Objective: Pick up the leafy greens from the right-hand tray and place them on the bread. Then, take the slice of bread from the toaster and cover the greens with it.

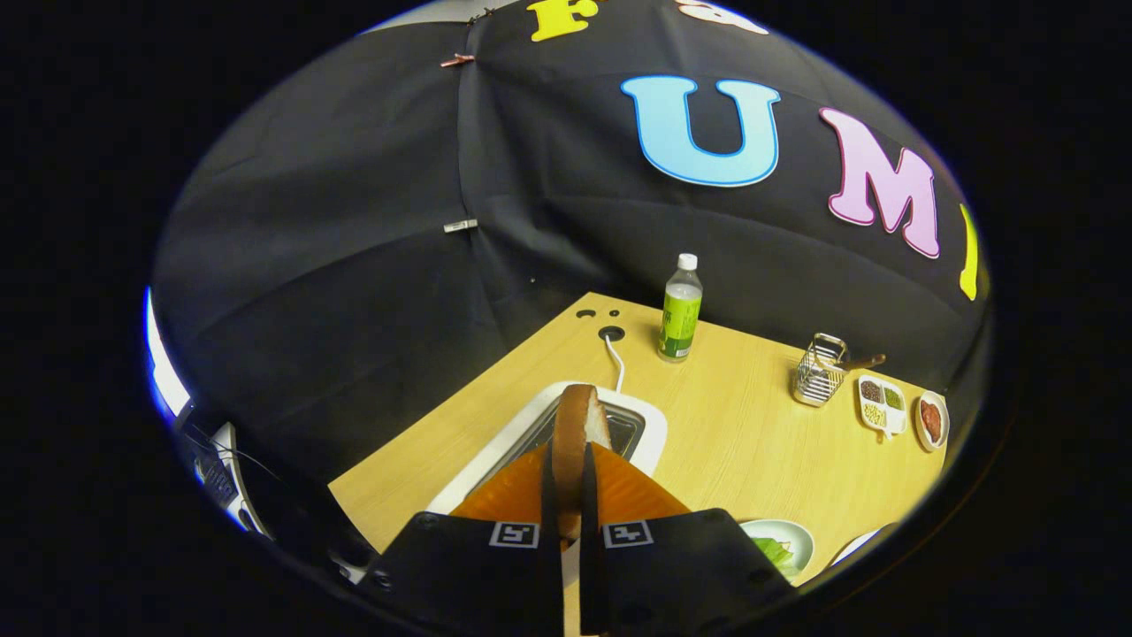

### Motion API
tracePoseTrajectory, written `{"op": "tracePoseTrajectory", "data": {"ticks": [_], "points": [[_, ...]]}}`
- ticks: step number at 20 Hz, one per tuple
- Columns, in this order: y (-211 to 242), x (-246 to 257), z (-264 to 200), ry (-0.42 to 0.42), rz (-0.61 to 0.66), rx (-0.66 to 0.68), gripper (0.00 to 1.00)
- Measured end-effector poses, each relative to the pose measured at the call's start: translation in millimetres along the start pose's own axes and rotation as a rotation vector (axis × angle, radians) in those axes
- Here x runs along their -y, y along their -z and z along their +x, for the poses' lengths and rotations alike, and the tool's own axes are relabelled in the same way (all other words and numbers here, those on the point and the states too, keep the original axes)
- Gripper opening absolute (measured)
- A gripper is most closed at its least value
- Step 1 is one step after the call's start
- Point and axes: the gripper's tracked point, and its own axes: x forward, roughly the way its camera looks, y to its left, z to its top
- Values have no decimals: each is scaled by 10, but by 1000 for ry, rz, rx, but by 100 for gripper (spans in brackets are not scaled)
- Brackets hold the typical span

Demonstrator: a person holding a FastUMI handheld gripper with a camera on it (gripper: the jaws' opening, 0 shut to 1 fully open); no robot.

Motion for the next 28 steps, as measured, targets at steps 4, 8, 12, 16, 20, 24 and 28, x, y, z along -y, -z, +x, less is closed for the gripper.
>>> {"op": "tracePoseTrajectory", "data": {"ticks": [4,8,12,16,20,24,28], "points": [[-200,148,-156,-5,33,32,11],[-367,330,-357,-8,83,77,9],[-386,621,-567,30,104,94,9],[-319,872,-733,46,166,97,9],[-93,1135,-804,77,218,79,9],[208,1320,-804,85,261,37,9],[509,1425,-723,92,306,-9,9]]}}
